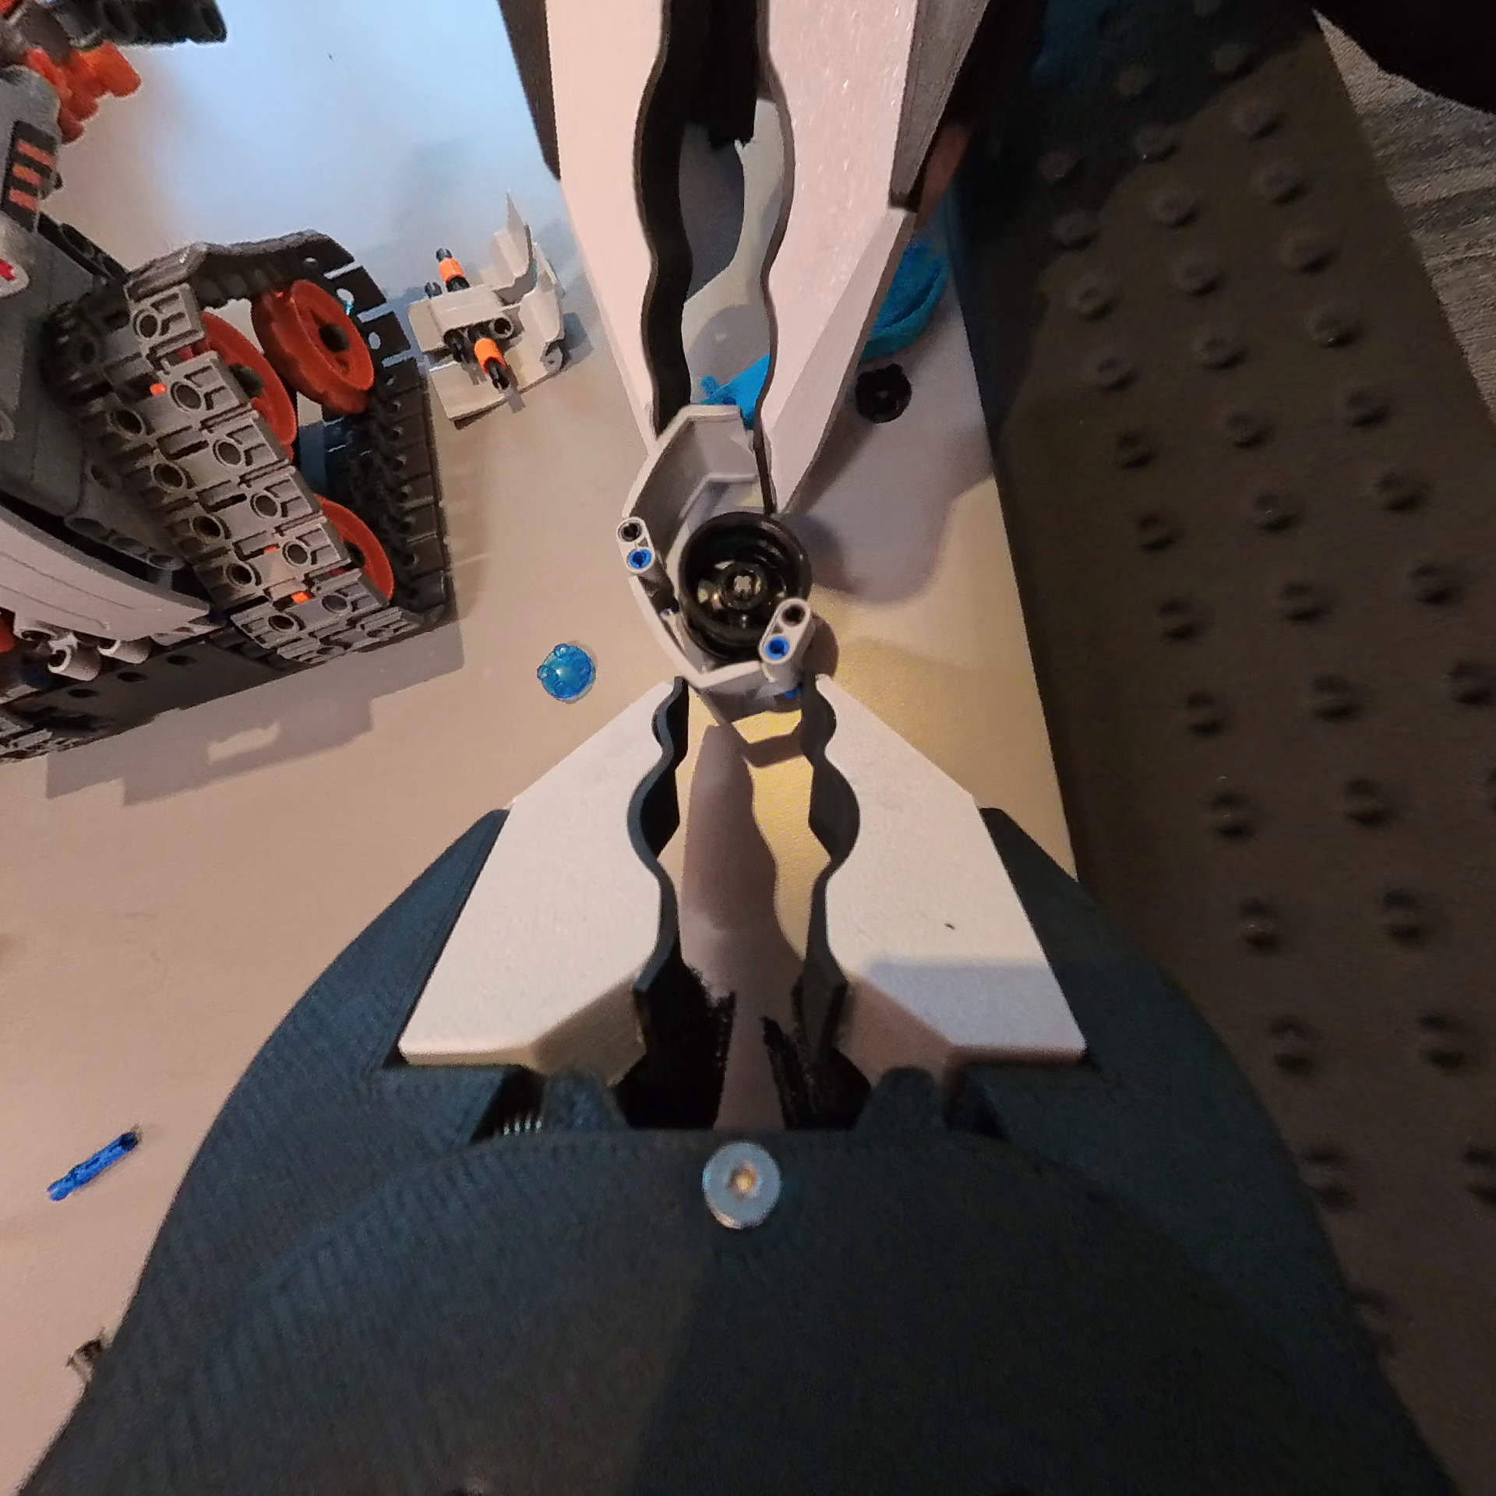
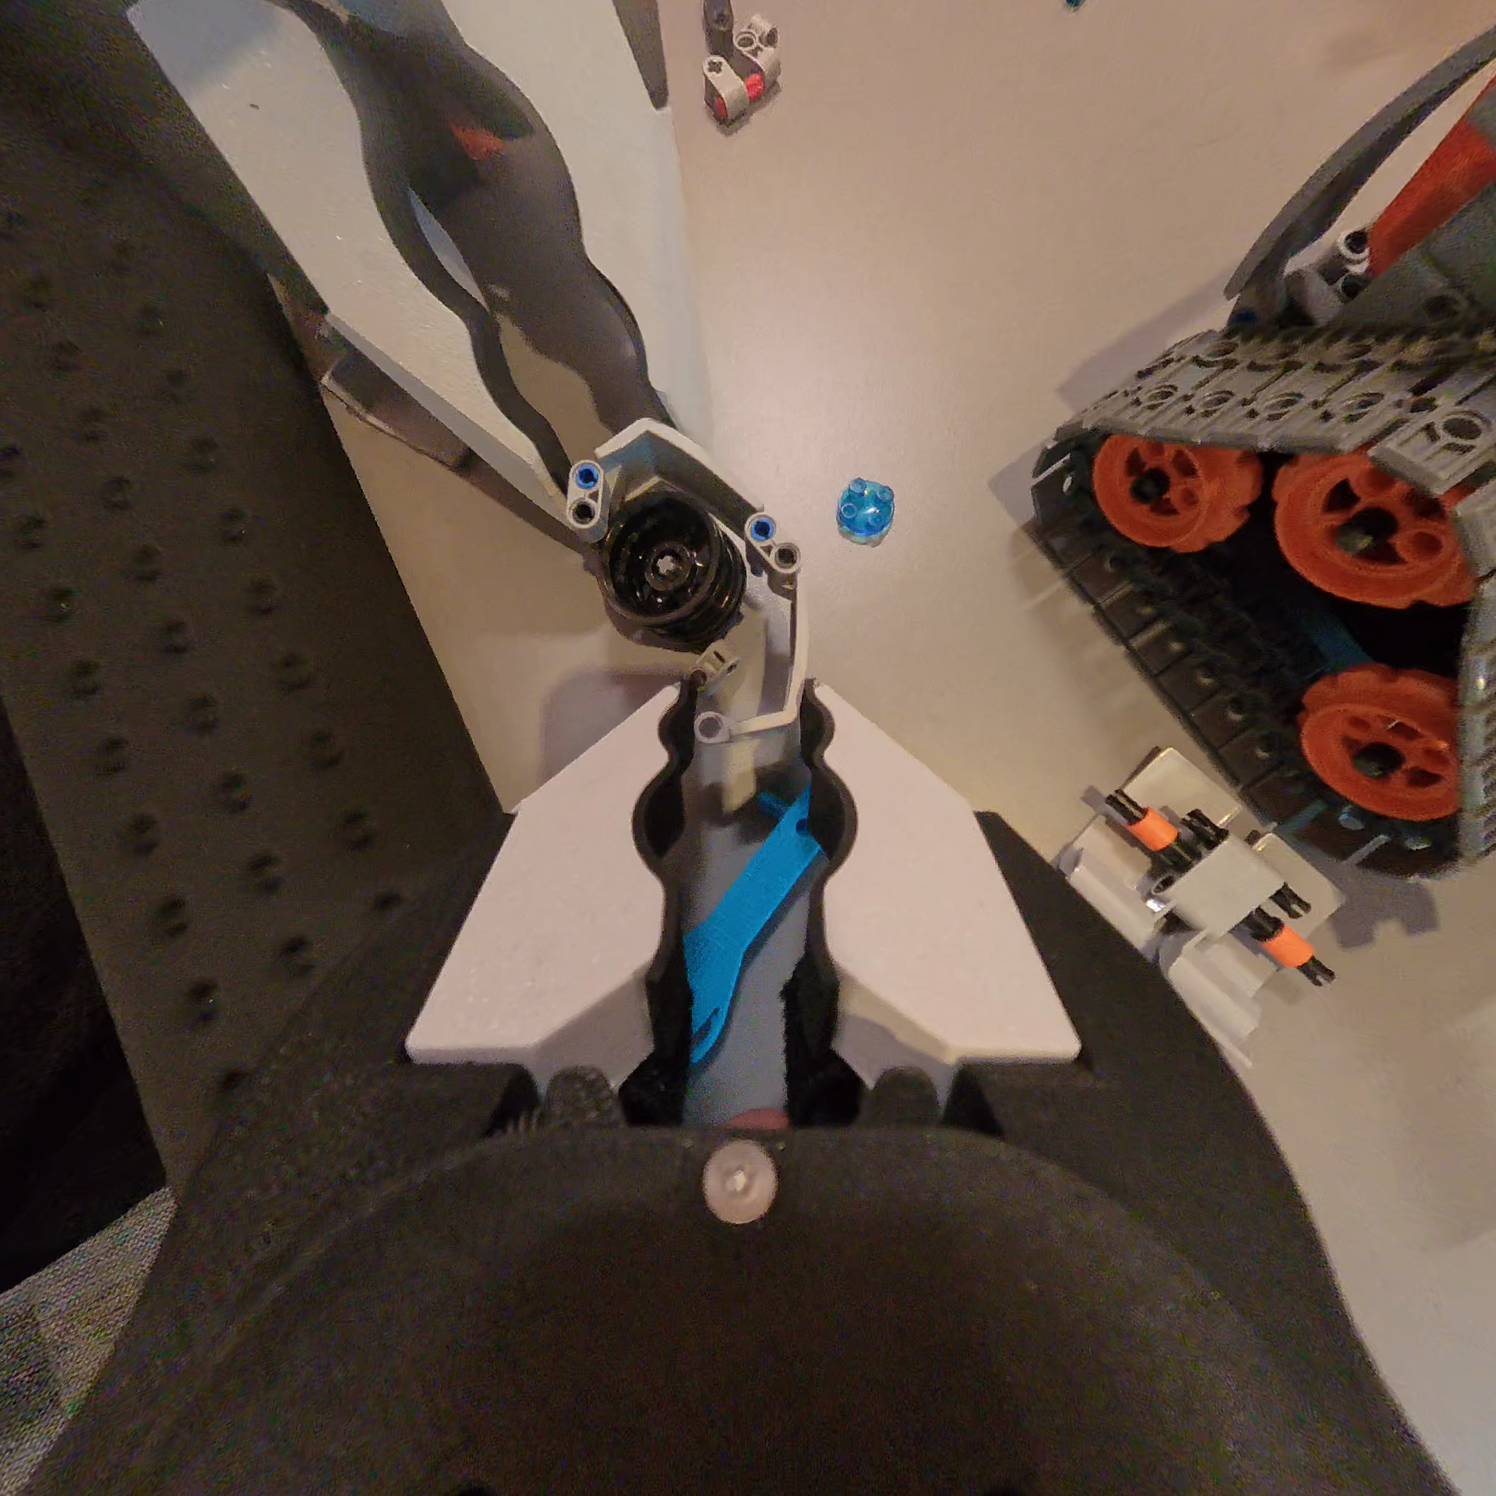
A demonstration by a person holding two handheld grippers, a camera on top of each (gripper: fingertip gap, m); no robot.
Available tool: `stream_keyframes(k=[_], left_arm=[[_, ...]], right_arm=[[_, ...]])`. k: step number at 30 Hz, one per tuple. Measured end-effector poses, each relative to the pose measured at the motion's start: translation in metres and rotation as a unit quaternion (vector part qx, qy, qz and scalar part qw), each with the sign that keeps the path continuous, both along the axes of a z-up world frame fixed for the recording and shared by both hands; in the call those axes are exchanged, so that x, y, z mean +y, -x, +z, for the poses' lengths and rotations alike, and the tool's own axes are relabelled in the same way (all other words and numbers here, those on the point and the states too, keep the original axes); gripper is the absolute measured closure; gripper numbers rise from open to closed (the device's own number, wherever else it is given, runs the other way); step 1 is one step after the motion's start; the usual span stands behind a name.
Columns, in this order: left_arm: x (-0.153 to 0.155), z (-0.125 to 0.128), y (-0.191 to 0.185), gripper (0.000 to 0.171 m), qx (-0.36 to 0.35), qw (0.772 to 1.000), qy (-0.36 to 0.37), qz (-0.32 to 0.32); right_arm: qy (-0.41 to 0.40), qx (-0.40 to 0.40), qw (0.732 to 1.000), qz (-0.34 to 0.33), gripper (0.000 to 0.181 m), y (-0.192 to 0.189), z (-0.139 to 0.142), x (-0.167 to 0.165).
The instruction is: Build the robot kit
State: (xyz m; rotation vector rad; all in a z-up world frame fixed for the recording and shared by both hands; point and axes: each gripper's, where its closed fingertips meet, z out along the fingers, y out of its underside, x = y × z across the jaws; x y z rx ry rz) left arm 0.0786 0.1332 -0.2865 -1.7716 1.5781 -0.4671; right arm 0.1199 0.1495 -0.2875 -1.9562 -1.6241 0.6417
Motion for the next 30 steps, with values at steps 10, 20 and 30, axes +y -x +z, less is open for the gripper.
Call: stream_keyframes(k=[10,20,30], left_arm=[[0.001,0.002,-0.002,0.148,-0.005,1.0,0.005,-0.013],[0.001,0.004,-0.002,0.123,-0.006,1.0,0.001,0.01],[0.005,0.001,-0.002,0.146,0.011,1.0,-0.005,0.005]], right_arm=[[-0.007,-0.005,1.0,-0.024,0.159,-0.004,0.009,-0.001],[-0.005,0.0,0.998,-0.06,0.159,-0.004,0.009,-0.001],[-0.008,0.016,0.996,-0.085,0.159,-0.005,0.01,-0.002]])
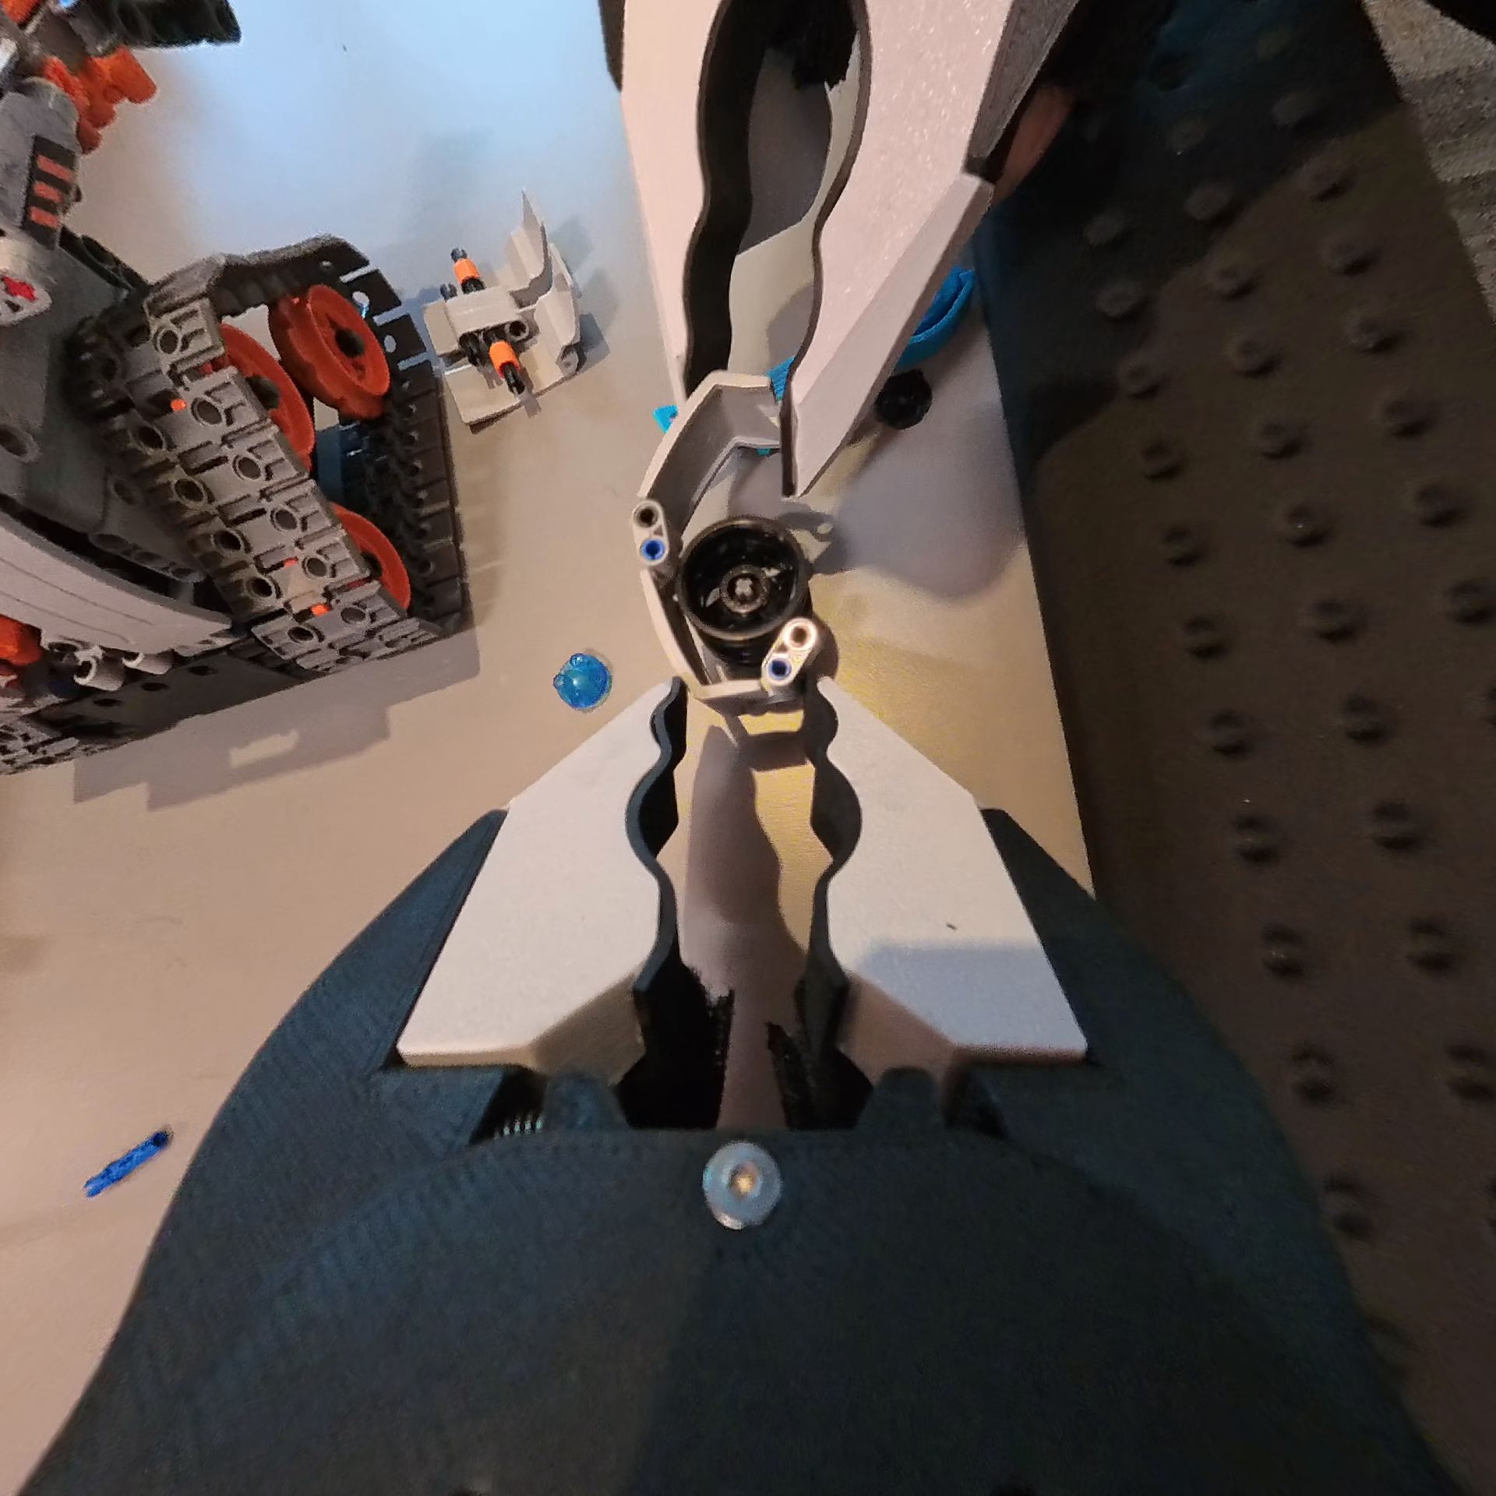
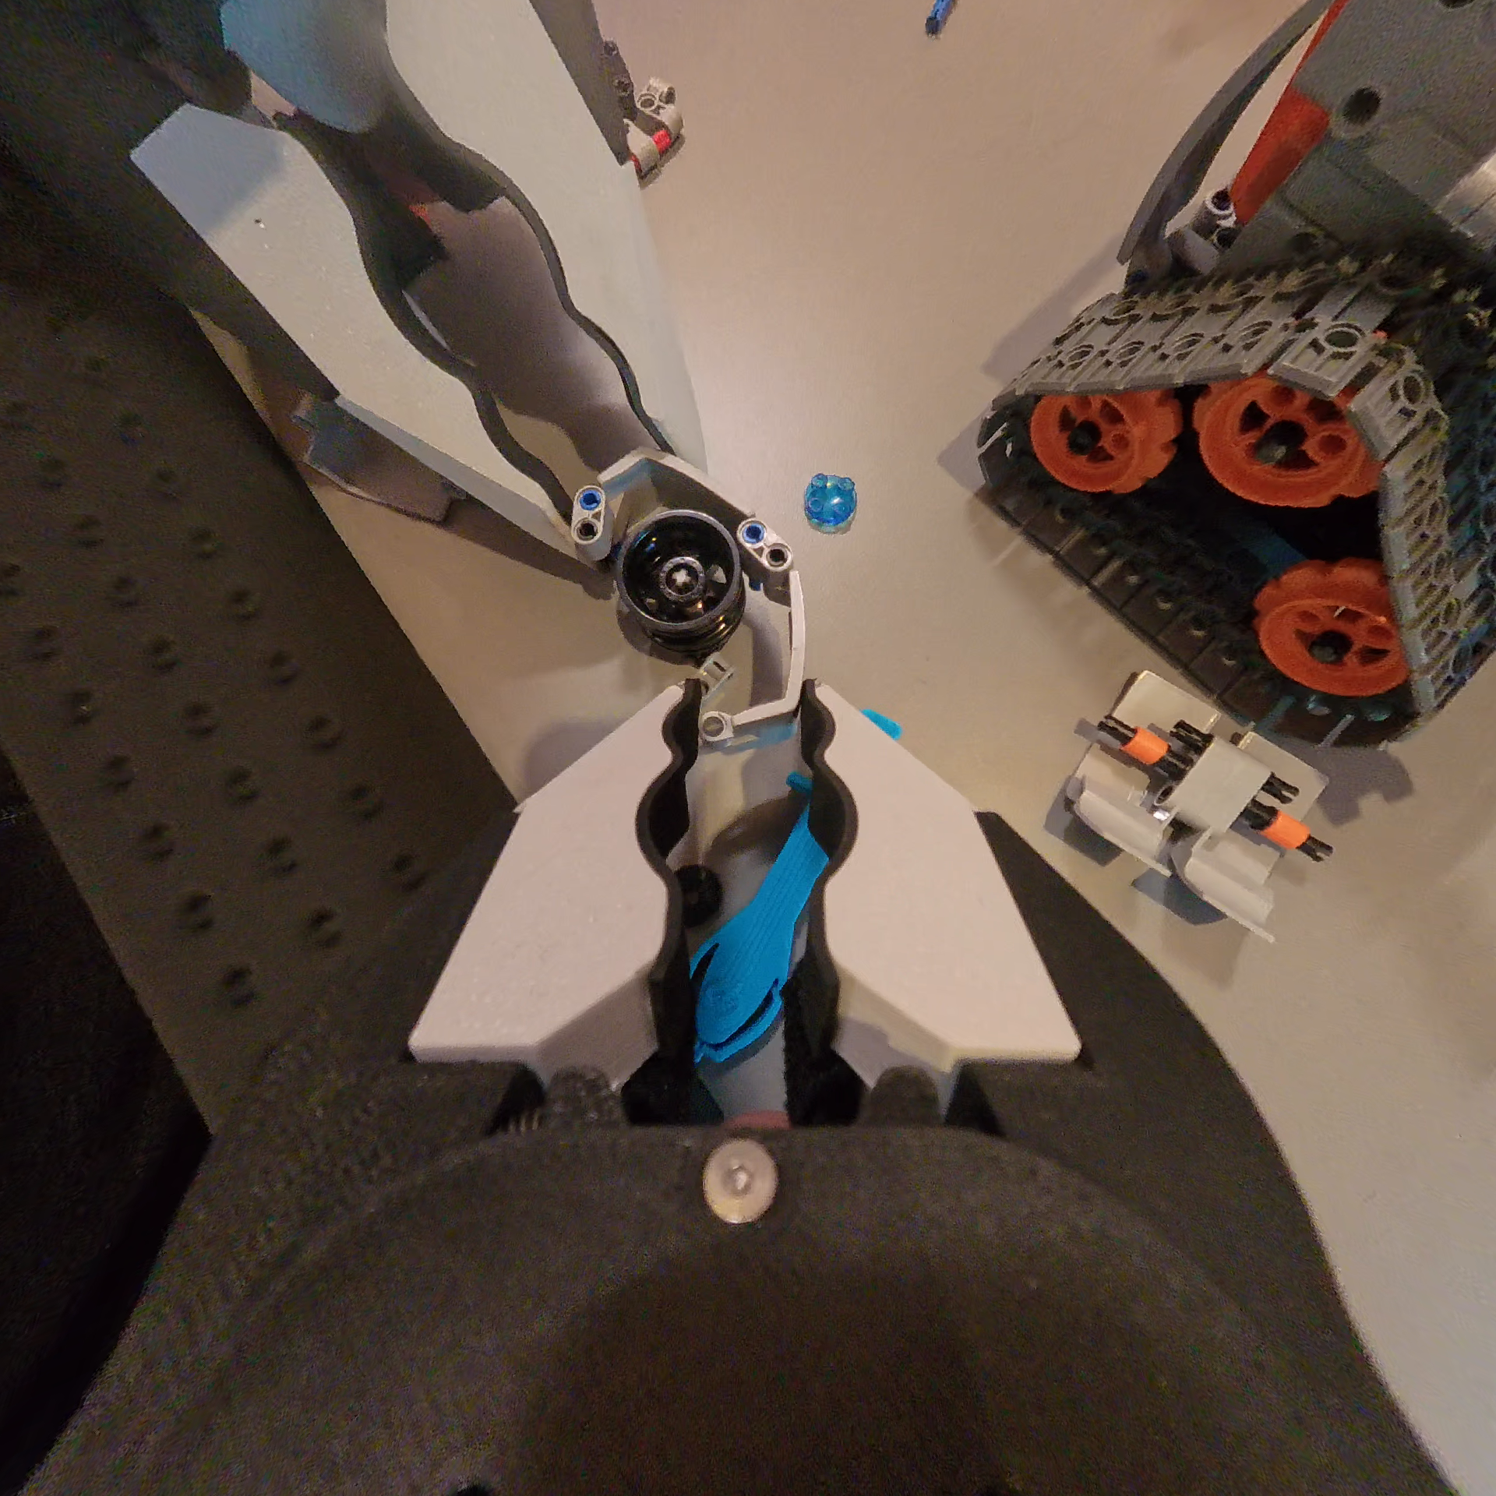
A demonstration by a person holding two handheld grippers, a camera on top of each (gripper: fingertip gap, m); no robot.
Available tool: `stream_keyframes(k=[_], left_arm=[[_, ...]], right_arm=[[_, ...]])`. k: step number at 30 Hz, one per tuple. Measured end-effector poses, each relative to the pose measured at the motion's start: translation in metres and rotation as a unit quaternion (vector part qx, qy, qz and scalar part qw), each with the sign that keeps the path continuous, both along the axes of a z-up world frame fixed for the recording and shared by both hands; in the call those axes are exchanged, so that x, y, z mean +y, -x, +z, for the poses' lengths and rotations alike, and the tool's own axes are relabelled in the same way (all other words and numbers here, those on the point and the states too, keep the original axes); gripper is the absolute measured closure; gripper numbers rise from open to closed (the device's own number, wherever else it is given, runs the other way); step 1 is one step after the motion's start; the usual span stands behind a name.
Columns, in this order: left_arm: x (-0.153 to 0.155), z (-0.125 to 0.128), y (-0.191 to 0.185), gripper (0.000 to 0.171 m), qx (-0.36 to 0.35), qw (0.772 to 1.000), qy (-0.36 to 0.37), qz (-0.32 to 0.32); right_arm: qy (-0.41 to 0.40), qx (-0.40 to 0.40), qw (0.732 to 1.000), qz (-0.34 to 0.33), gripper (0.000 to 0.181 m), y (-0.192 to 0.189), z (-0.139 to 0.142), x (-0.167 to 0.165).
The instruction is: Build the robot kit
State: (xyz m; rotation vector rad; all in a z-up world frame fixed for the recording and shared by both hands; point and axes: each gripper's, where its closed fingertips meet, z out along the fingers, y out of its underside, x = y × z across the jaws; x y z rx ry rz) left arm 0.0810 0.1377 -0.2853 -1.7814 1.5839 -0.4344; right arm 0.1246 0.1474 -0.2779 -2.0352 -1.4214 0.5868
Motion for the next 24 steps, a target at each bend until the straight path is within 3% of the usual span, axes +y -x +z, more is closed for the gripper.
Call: stream_keyframes(k=[16,21,24], left_arm=[[0.001,-0.003,-0.002,0.147,0.053,0.992,0.001,-0.119],[0.0,-0.007,-0.004,0.148,0.053,0.988,0.007,-0.148],[-0.002,-0.007,-0.006,0.148,0.054,0.986,0.008,-0.158]], right_arm=[[-0.002,-0.037,0.999,-0.003,0.156,-0.008,-0.007,-0.014],[0.009,-0.039,0.999,0.021,0.153,-0.01,-0.006,-0.019],[-0.024,-0.026,0.998,0.049,0.149,-0.003,0.005,-0.016]])
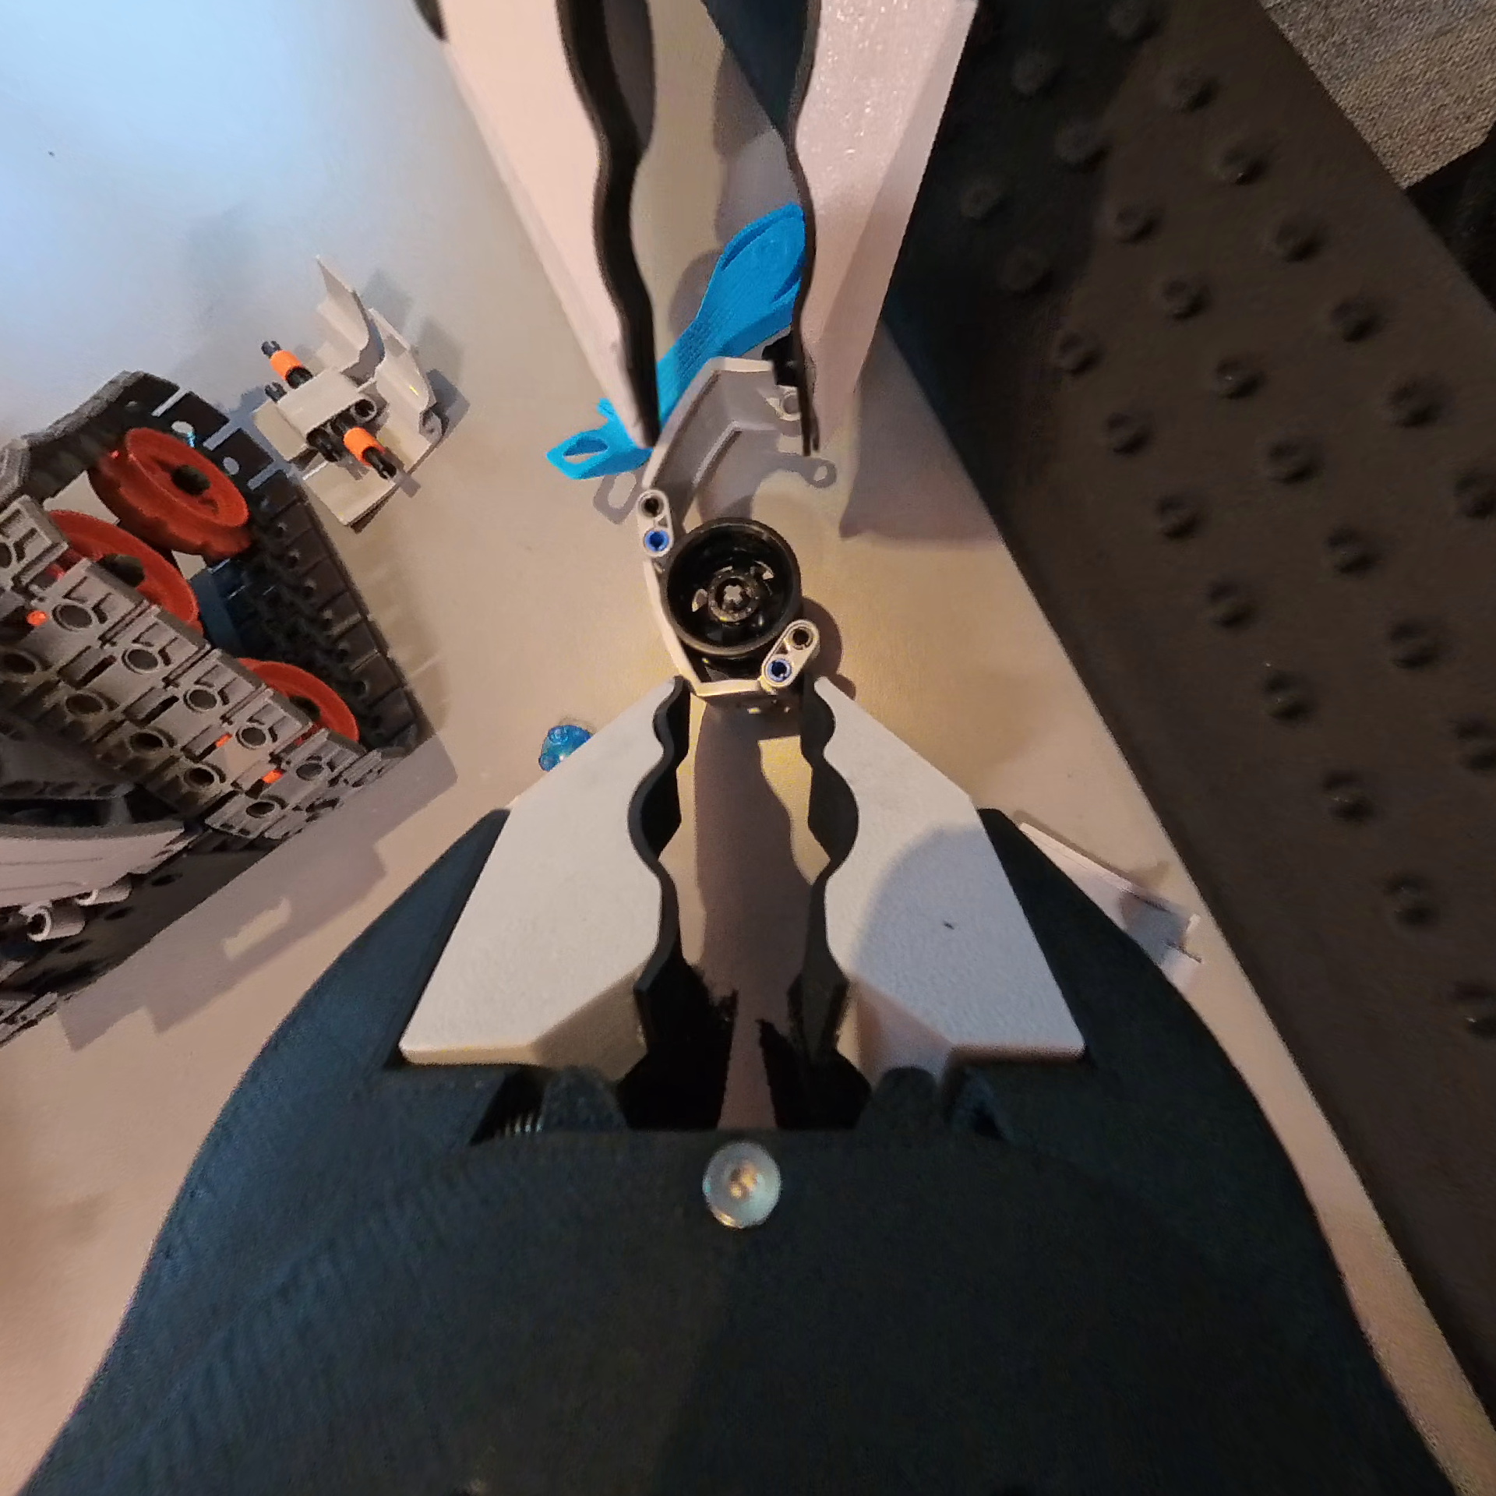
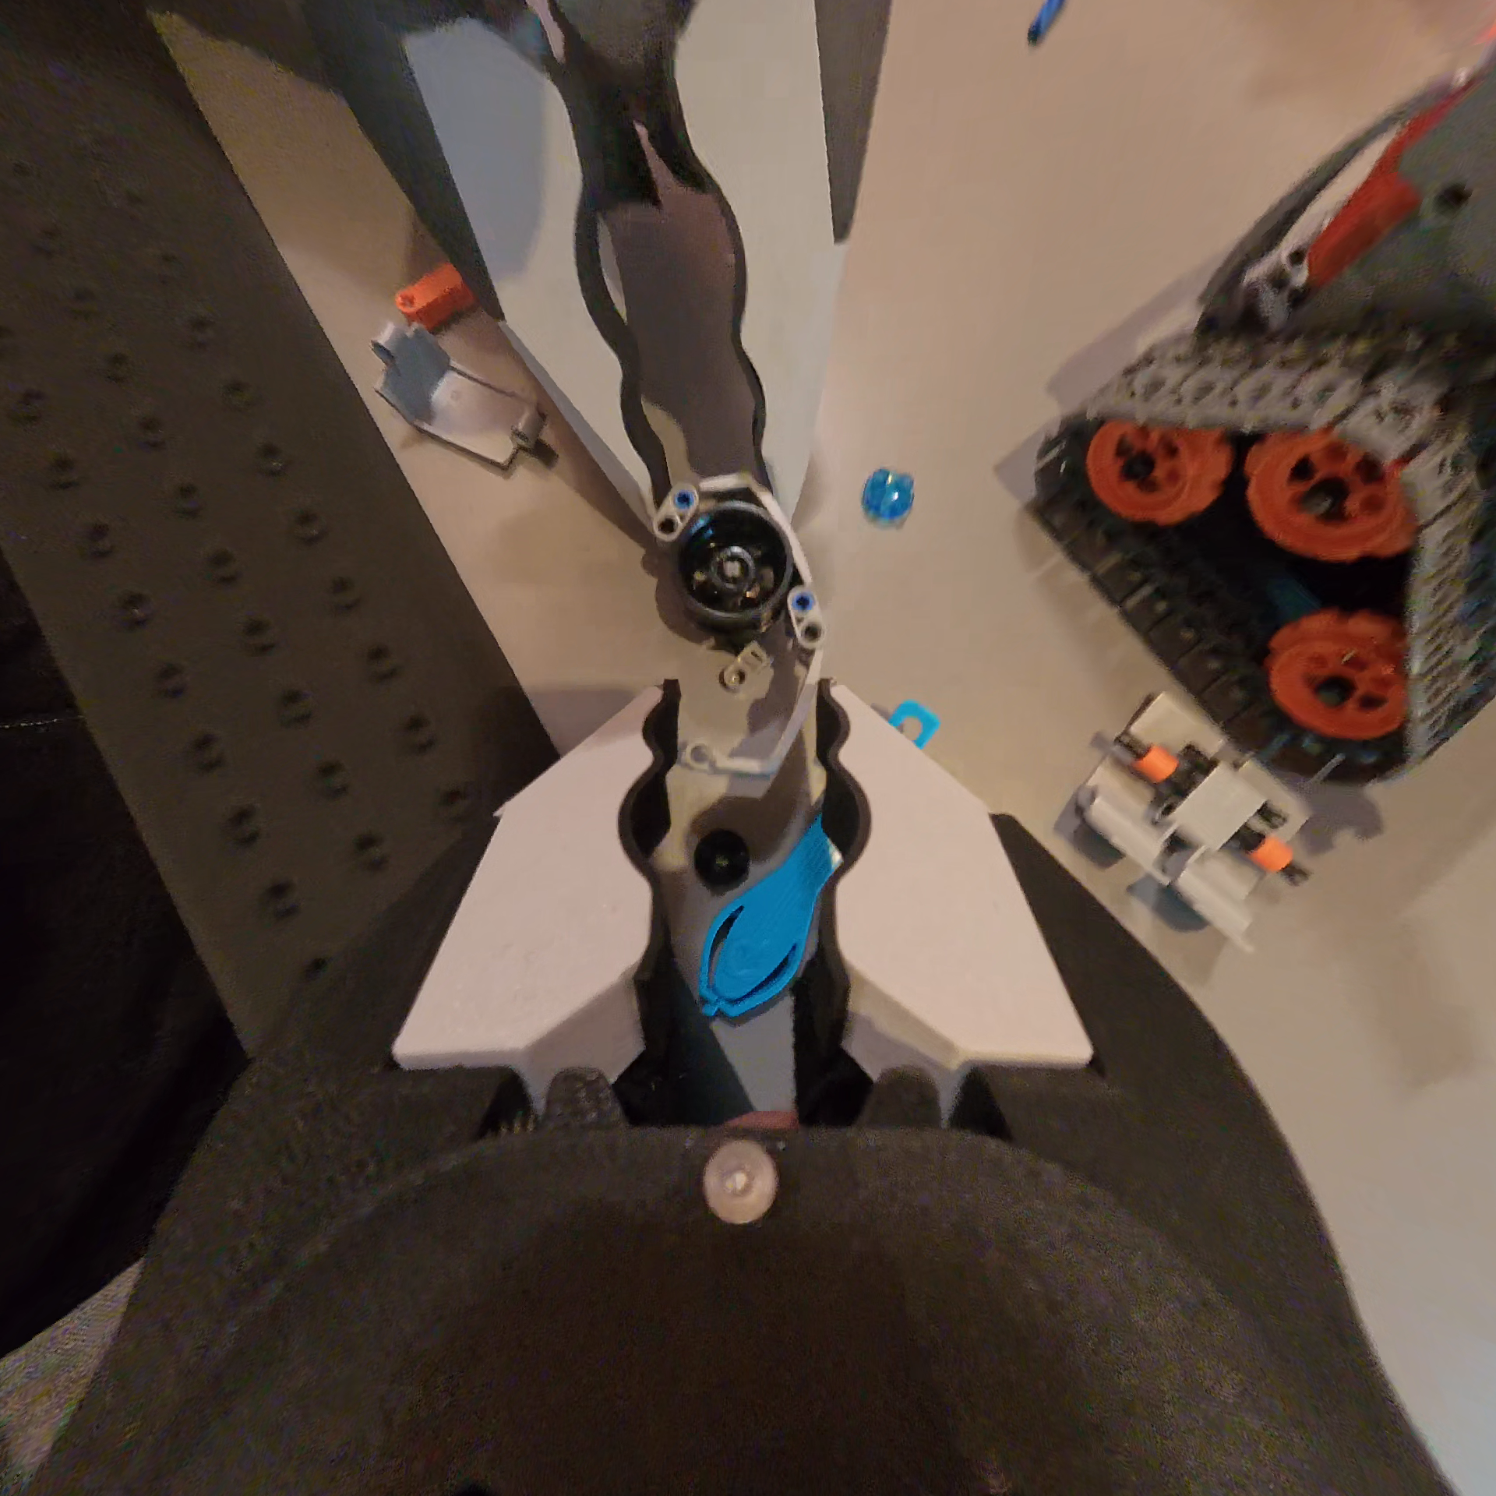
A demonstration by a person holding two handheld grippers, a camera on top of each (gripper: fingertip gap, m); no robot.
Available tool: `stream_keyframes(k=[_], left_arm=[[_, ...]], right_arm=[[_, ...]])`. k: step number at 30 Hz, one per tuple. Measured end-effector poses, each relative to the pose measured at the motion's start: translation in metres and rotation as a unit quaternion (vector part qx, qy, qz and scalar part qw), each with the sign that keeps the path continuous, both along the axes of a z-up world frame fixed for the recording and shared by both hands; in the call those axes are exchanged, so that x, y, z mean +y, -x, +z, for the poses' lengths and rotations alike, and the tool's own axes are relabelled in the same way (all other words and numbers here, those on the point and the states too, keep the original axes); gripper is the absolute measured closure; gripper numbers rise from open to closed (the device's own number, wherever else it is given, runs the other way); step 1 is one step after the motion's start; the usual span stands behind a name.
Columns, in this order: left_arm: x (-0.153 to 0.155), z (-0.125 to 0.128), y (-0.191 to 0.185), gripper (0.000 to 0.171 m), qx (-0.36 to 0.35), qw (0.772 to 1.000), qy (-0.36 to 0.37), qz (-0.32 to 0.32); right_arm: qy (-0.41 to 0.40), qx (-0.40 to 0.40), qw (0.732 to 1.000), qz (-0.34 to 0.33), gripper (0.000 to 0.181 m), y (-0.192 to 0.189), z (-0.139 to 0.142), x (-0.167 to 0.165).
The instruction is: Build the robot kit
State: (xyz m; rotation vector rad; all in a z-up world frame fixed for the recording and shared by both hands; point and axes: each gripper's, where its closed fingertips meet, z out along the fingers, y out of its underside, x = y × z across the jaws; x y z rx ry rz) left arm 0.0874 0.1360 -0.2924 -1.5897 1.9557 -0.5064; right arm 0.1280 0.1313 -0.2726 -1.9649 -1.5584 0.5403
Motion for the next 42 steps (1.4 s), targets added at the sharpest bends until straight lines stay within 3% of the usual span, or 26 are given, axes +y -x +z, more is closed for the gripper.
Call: stream_keyframes(k=[7,11,16,18,20,26,34,42], left_arm=[[-0.002,-0.001,-0.004,0.148,-0.001,1.0,0.001,-0.026],[-0.002,0.0,-0.005,0.148,-0.003,0.999,0.001,-0.036],[0.003,-0.001,-0.004,0.148,-0.005,1.0,0.002,-0.022],[0.006,-0.001,-0.002,0.141,-0.006,1.0,0.001,-0.003],[0.006,0.0,0.0,0.131,-0.009,1.0,0.007,0.018],[-0.001,-0.007,0.003,0.139,0.001,0.999,0.005,0.053],[0.0,-0.005,-0.003,0.131,-0.017,0.997,0.02,0.074],[-0.003,-0.01,-0.007,0.14,-0.013,0.996,0.045,0.078]], right_arm=[[-0.015,-0.047,0.996,0.077,0.131,0.016,-0.015,0.008],[-0.002,-0.055,0.993,0.108,0.149,0.022,-0.02,0.004],[0.002,-0.048,0.993,0.107,0.152,0.022,-0.021,0.007],[0.006,-0.046,0.993,0.105,0.156,0.022,-0.021,0.008],[0.005,-0.038,0.994,0.105,0.173,0.023,-0.019,0.009],[0.01,-0.037,0.993,0.107,0.174,0.025,-0.02,0.008],[0.019,-0.047,0.994,0.095,0.176,0.022,-0.021,0.011],[0.047,-0.053,0.993,0.093,0.176,0.02,-0.022,0.011]])
